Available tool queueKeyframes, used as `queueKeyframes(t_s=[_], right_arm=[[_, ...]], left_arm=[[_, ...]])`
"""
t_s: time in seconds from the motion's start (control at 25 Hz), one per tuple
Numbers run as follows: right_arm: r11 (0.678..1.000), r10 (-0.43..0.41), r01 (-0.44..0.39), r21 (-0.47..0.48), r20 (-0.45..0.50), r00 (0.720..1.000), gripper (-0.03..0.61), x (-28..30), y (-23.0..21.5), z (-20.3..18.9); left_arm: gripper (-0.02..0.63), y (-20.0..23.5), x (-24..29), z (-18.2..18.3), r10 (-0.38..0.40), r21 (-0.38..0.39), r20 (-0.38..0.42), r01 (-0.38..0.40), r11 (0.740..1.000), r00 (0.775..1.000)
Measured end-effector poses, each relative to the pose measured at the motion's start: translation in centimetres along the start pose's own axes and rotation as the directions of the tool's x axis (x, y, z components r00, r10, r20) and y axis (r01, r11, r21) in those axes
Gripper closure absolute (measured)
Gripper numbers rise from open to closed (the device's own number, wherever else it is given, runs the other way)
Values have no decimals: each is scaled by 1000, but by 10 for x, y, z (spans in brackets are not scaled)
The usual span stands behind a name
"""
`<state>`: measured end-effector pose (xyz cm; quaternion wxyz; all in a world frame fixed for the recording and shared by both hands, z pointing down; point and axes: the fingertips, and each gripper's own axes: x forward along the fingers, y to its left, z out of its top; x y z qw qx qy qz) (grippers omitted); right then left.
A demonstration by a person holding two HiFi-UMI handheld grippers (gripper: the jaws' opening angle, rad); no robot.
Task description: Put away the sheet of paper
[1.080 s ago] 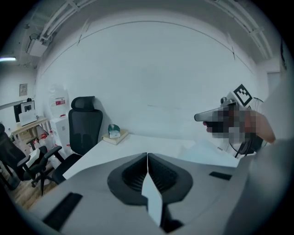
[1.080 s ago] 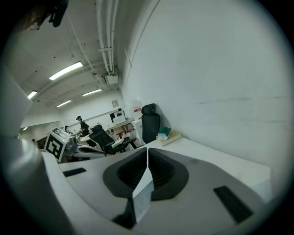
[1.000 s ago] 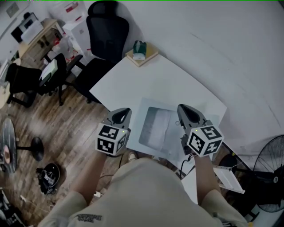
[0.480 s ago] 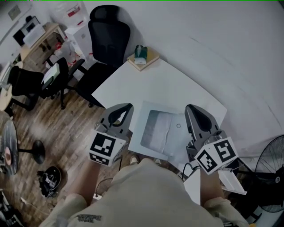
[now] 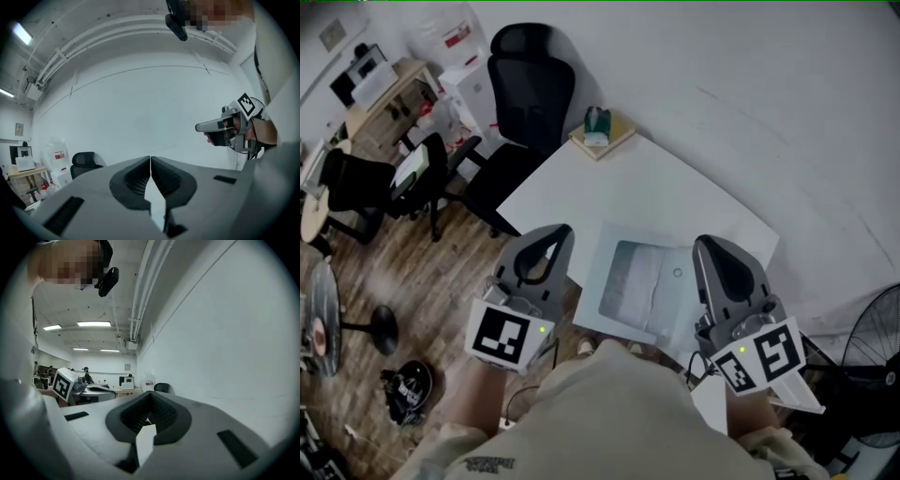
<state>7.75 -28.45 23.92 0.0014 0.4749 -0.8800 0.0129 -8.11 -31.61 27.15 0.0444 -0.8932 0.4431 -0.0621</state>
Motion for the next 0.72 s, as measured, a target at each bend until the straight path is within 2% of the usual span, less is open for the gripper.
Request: queueKeyframes(t_s=[0.72], right_arm=[[999, 31, -31, 17, -35, 999, 557, 3, 10, -5]], left_arm=[[592, 3, -16, 17, 24, -13, -8, -24, 1000, 1000]])
